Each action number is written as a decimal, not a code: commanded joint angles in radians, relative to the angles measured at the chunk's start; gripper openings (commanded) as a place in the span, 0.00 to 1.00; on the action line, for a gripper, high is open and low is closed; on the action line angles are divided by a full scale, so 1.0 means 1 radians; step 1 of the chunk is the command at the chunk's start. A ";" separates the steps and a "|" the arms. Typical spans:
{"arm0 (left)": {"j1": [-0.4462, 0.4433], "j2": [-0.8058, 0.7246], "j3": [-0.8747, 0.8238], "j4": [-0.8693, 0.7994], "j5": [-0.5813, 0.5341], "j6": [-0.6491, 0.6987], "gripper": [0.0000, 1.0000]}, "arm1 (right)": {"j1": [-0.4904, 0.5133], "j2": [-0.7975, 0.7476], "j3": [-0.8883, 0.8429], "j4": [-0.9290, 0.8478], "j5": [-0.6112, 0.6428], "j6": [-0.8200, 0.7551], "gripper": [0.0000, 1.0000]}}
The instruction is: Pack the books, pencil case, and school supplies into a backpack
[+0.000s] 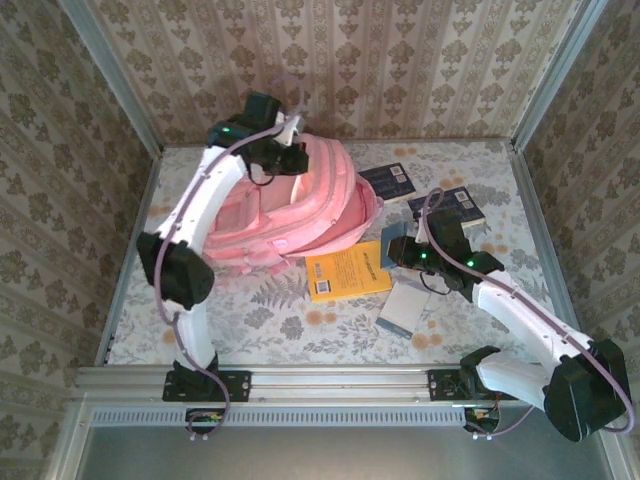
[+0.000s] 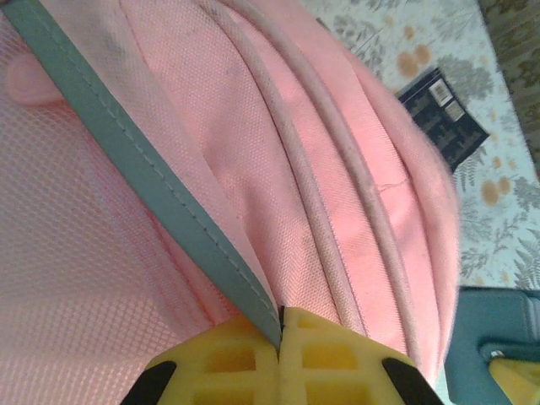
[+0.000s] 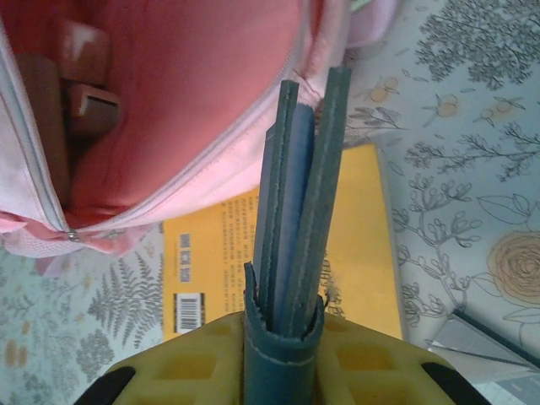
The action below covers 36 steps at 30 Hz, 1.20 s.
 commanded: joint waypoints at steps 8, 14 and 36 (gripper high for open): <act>0.152 -0.336 -0.231 0.140 0.242 0.051 0.00 | 0.008 0.030 0.130 0.124 -0.285 0.002 0.21; 0.329 -0.472 -0.508 0.501 0.541 -0.192 0.00 | 0.077 0.103 0.231 0.145 -0.321 0.022 0.23; 0.321 -0.528 -0.559 0.593 0.662 -0.221 0.00 | 0.188 0.875 0.638 0.631 -0.556 0.369 0.26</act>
